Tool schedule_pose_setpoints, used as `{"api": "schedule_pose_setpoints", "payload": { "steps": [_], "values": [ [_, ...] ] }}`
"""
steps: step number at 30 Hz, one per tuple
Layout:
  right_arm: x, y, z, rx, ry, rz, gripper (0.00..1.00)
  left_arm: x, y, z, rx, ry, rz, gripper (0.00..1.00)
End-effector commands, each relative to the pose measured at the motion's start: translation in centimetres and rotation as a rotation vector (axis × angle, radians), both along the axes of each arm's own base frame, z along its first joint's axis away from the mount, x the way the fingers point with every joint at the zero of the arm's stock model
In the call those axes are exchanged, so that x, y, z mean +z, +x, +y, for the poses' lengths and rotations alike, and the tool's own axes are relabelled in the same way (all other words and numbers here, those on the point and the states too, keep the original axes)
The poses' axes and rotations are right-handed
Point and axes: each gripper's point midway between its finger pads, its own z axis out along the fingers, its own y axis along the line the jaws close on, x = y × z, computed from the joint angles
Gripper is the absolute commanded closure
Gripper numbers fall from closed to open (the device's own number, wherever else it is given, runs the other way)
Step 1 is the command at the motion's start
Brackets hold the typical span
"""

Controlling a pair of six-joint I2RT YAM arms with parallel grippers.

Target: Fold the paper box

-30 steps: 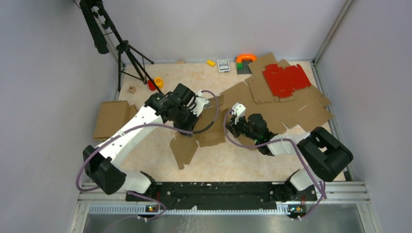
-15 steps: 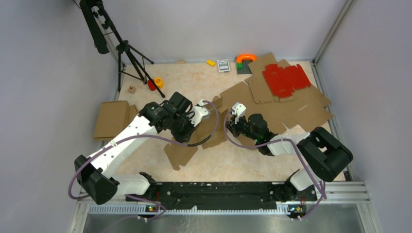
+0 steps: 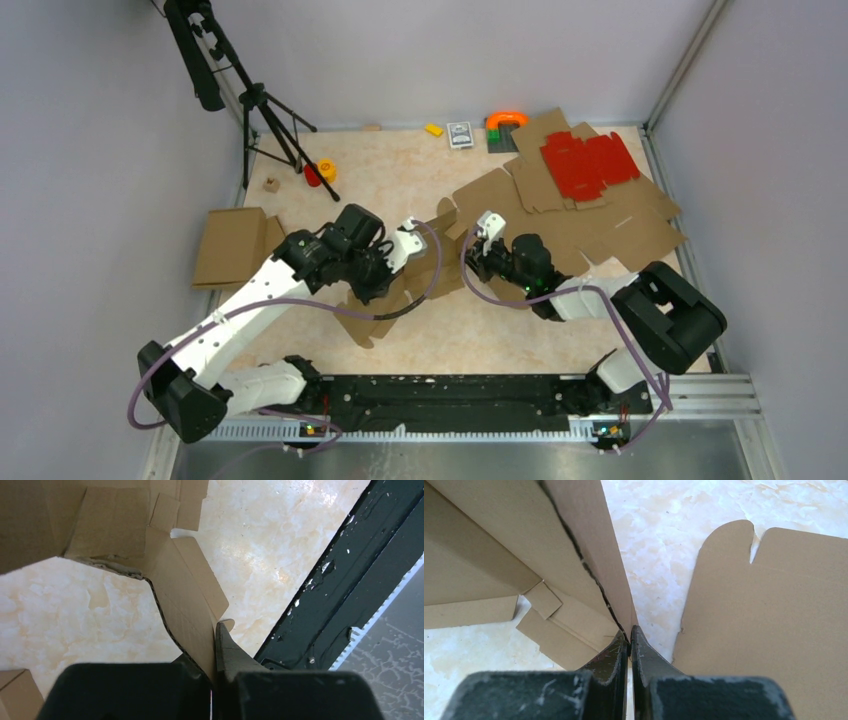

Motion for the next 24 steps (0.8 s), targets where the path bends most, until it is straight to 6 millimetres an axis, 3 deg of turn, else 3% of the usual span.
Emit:
{"api": "schedule_pose_setpoints", "payload": {
  "steps": [1,15,24],
  "values": [
    [5.6,-2.9,4.0,0.23,0.166,-0.09,1.0,3.0,2.6,-4.4,-0.183,-0.191,-0.228,1.0],
    [5.8,-3.9,5.0,0.315,0.207,-0.039,1.0,4.1,3.3,-6.1,-0.232,-0.261,-0.275,1.0],
    [5.0,-0.9,4.7,0.071,0.267,0.022,1.0,4.0,3.4,-6.7,-0.181,-0.29,-0.226,1.0]
  ]
}}
